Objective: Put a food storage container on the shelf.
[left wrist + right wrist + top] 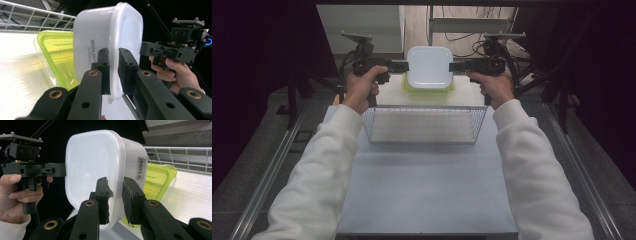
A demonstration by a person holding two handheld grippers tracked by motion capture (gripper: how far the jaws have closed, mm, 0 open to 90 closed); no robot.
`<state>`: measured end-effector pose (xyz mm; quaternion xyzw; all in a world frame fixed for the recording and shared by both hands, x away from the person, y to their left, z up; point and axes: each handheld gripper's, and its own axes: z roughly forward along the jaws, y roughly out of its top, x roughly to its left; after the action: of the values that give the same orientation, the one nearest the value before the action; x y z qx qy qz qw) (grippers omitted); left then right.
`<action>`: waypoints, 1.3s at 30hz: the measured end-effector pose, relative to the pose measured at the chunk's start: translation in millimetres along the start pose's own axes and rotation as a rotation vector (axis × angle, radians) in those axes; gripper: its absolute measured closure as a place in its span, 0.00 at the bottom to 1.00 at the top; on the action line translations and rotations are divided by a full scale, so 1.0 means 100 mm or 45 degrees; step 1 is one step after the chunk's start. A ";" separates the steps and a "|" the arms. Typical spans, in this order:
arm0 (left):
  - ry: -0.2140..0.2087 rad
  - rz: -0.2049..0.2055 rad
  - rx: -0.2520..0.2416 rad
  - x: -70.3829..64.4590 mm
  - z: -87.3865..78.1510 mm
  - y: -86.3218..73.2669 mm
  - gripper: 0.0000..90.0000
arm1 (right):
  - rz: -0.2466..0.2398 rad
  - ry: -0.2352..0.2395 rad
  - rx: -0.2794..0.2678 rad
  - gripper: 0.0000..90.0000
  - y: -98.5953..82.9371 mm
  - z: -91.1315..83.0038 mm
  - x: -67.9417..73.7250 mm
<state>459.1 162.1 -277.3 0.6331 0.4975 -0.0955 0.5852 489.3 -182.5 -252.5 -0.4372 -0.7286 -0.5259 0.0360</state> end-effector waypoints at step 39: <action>0.044 0.074 -0.040 0.13 -0.06 0.02 0.30 | 0.017 -0.047 -0.157 0.37 -0.04 -0.03 -0.08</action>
<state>464.3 174.3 -283.6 0.6397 0.4905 -0.0597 0.5888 490.6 -189.9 -258.9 -0.4531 -0.6925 -0.5614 -0.0010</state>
